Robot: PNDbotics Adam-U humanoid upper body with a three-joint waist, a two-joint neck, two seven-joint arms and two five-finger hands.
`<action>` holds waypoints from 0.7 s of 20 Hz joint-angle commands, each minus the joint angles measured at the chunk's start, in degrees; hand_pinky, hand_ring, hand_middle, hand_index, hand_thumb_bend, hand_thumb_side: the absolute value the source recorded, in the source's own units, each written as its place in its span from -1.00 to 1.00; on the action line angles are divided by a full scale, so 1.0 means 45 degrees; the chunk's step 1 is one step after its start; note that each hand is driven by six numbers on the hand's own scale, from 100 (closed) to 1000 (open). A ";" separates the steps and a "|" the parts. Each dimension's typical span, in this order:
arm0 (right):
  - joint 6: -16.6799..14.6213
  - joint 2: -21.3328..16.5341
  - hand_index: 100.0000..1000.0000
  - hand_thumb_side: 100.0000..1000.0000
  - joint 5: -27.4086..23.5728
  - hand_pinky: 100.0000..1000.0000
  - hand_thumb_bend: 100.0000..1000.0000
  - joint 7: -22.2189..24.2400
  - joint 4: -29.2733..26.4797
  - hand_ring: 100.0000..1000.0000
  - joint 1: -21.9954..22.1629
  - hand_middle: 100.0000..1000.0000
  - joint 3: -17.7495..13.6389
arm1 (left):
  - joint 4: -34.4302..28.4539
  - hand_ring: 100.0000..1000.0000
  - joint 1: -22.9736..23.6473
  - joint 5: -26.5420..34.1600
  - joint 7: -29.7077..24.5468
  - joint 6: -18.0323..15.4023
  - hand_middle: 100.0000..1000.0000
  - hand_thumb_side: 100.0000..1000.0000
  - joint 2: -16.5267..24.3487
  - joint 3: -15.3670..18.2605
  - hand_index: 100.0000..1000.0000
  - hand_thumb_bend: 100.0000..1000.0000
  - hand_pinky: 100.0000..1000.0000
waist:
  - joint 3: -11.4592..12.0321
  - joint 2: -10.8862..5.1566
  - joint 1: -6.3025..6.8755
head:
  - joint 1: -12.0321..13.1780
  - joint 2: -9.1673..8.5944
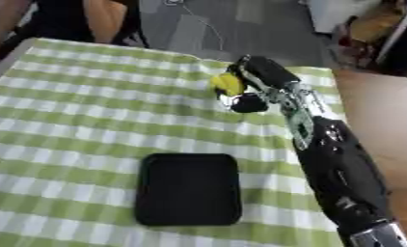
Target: Pick up objects on the table and place them in the box.
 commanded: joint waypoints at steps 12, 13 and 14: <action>-0.0210 -0.0398 -0.32 0.05 -0.0642 -1.00 -0.98 0.0594 -0.1095 -0.88 0.0031 -0.57 0.0329 | -0.0241 0.10 -0.0049 -0.0067 0.0022 0.0034 0.46 0.64 0.0326 0.0081 0.72 -0.49 -0.09 | -0.0041 -0.0252 0.0081 | 0.0072 -0.0022; -0.0276 -0.0435 -0.32 0.07 -0.0719 -1.00 -1.00 0.0642 -0.1249 -0.88 0.0079 -0.57 0.0406 | -0.0239 0.10 -0.0047 -0.0068 0.0019 0.0035 0.46 0.64 0.0328 0.0079 0.72 -0.49 -0.09 | -0.0044 -0.0251 0.0078 | 0.0075 -0.0017; -0.0354 -0.0487 -0.32 0.06 -0.0812 -1.00 -1.00 0.0700 -0.1449 -0.88 0.0145 -0.57 0.0500 | -0.0238 0.10 -0.0046 -0.0070 0.0016 0.0036 0.46 0.64 0.0330 0.0079 0.72 -0.49 -0.09 | -0.0047 -0.0250 0.0076 | 0.0080 -0.0013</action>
